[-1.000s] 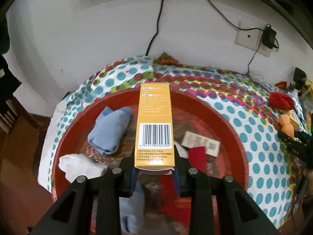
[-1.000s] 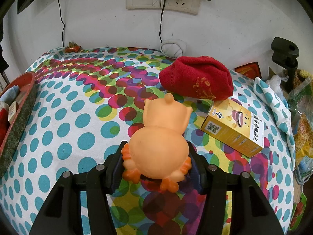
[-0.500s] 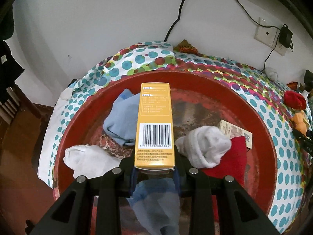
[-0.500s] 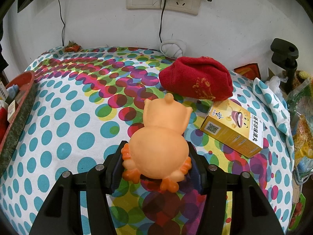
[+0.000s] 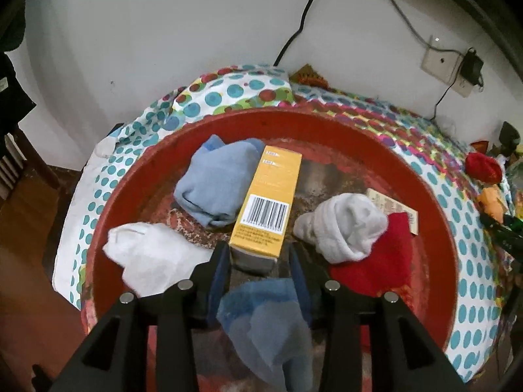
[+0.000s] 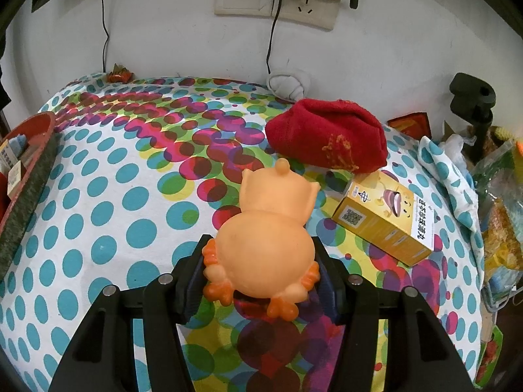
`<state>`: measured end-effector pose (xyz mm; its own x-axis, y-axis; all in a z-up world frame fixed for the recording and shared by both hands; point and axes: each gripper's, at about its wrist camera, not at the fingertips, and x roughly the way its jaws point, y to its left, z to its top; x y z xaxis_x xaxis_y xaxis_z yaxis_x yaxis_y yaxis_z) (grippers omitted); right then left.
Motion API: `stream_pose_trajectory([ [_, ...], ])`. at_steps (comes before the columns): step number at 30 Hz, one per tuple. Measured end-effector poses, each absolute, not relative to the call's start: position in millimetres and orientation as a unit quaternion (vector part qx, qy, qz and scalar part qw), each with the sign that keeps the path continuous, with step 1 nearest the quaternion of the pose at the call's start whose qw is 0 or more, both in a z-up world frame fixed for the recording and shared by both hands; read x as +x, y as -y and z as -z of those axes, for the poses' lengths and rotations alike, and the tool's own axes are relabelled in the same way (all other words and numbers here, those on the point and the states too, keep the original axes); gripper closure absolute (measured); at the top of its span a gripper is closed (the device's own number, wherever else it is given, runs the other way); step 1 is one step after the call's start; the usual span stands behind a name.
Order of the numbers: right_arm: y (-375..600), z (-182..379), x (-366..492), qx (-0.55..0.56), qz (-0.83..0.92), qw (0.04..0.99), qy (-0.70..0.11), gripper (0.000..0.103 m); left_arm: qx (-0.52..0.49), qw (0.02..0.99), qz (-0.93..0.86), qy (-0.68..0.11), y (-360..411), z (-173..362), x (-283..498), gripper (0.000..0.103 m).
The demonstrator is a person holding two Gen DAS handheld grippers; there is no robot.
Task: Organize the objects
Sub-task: 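Lower the yellow box onto the tray and open the left gripper, then carry the orange toy onto the red tray and open the right gripper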
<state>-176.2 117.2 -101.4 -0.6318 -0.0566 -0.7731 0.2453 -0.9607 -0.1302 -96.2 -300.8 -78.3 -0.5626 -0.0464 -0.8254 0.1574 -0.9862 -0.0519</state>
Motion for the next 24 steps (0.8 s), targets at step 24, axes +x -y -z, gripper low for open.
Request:
stream_pose_trajectory([
  [24, -44.6, 51.2, -141.2, 0.377, 0.911, 0.122, -0.118, 0.051, 0.404, 0.068, 0.911, -0.046, 306.4, 64.8, -9.5, 0.064],
])
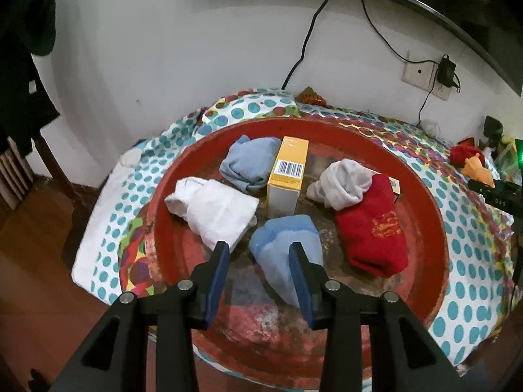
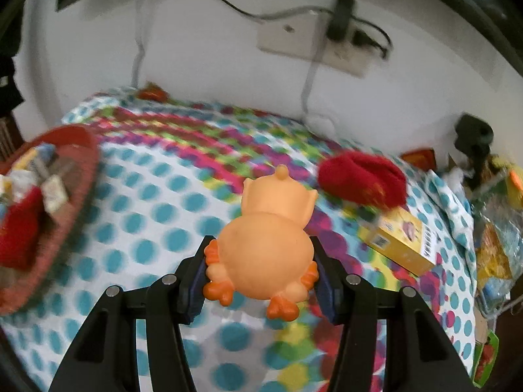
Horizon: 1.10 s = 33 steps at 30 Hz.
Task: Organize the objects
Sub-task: 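Carry the orange toy onto the red tray and open the right gripper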
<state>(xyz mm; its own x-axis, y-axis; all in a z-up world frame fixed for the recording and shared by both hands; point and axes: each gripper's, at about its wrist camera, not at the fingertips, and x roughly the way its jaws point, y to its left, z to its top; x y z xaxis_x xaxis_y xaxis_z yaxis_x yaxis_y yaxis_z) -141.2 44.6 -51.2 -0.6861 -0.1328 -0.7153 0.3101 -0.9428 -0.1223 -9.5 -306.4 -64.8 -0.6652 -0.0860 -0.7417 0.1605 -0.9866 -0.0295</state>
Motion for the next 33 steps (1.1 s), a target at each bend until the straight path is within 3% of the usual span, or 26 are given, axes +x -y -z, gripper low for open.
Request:
stream_pose_trajectory([
  [15, 79.5, 24.5, -100.9, 0.358, 0.888, 0.249, -0.144, 0.051, 0.410, 0.066, 0.908, -0.059, 325.2, 63.3, -2.6, 0.064],
  [33, 132.0, 56.1, -91.7, 0.379, 0.867, 0.274, -0.170, 0.051, 0.414, 0.061, 0.906, -0.067, 333.3, 64.8, -0.9, 0.064],
])
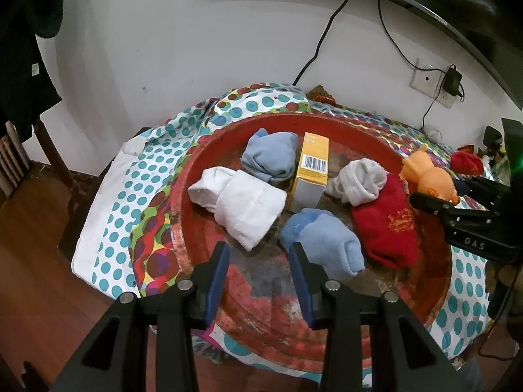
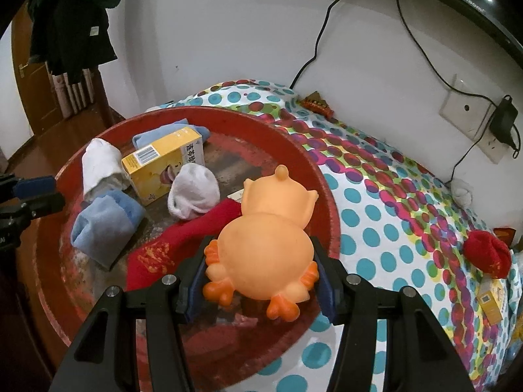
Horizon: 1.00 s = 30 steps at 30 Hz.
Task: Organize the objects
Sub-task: 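Carry the orange toy onto the red tray and open the right gripper, then move the right gripper to the large yellow box and grasp it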
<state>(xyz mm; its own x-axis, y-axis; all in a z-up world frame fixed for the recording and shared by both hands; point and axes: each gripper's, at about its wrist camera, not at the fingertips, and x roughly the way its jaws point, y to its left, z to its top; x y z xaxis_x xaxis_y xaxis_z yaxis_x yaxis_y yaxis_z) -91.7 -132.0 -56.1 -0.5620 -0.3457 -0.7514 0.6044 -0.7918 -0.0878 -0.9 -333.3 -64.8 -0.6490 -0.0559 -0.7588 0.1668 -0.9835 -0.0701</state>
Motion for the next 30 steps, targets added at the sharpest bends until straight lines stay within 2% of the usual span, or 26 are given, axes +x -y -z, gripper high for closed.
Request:
stream_pose_trajectory([
  [19, 148.0, 65.1, -93.0, 0.390, 0.861, 0.280, -0.167, 0.047, 0.424, 0.059, 0.901, -0.071, 332.3, 71.5, -4.0, 0.064],
  [21, 146.7, 62.8, -91.5, 0.387, 0.863, 0.279, -0.167, 0.043, 0.424, 0.057, 0.901, -0.071, 331.5, 71.6, -4.3, 0.064],
  [23, 144.7, 60.2, -91.6, 0.384, 0.864, 0.280, -0.166, 0.033, 0.425, 0.057, 0.901, -0.069, 330.6, 72.8, -4.7, 0.064],
  [30, 136.6, 46.3, -90.1, 0.369, 0.872, 0.278, -0.159, 0.028, 0.428, 0.054, 0.900, -0.064, 327.2, 74.3, -5.4, 0.064],
])
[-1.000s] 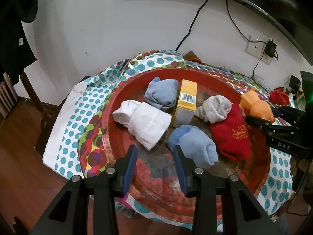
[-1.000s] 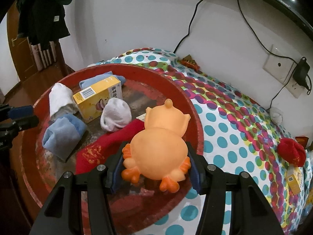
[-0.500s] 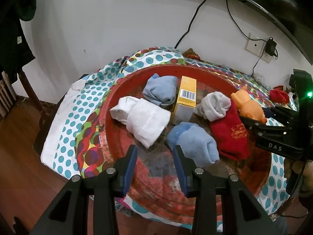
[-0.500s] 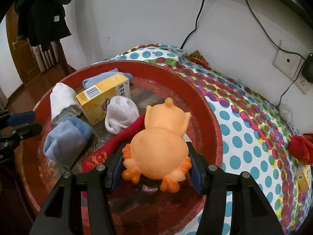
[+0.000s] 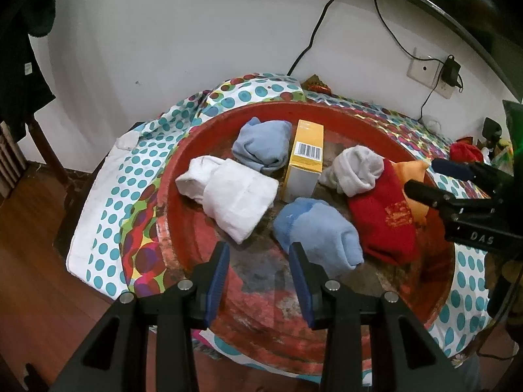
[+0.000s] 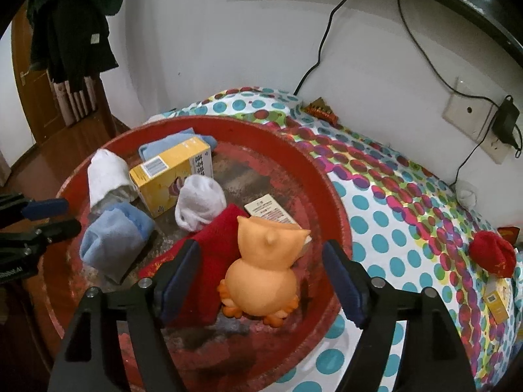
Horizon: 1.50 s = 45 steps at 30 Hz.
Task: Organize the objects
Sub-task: 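Move the right gripper to the large yellow box and grasp it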
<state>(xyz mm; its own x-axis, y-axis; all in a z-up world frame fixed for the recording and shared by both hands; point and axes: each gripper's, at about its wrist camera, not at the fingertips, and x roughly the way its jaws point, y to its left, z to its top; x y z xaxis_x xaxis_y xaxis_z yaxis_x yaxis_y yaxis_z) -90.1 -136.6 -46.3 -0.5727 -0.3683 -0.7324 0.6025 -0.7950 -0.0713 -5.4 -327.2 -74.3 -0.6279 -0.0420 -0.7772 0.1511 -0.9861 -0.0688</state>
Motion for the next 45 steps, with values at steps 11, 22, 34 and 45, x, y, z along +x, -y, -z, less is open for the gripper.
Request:
stream_pose_trajectory([
  [11, 82.0, 29.0, -101.0, 0.355, 0.896, 0.237, -0.120, 0.021, 0.433, 0.049, 0.898, -0.056, 321.1, 77.6, -7.8, 0.064],
  [22, -64.0, 26.8, -146.9, 0.369, 0.924, 0.055, -0.078, 0.008, 0.438, 0.050, 0.896, -0.048, 316.3, 81.1, -9.7, 0.064],
  [34, -169.9, 60.9, -203.1, 0.421, 0.904, -0.054, -0.049, 0.003, 0.446, 0.051, 0.893, -0.023, 304.6, 87.2, -13.0, 0.064],
  [45, -175.9, 75.7, -239.8, 0.425, 0.902, -0.067, -0.016, 0.003, 0.441, 0.054, 0.896, 0.004, 289.1, 75.1, -10.7, 0.064],
])
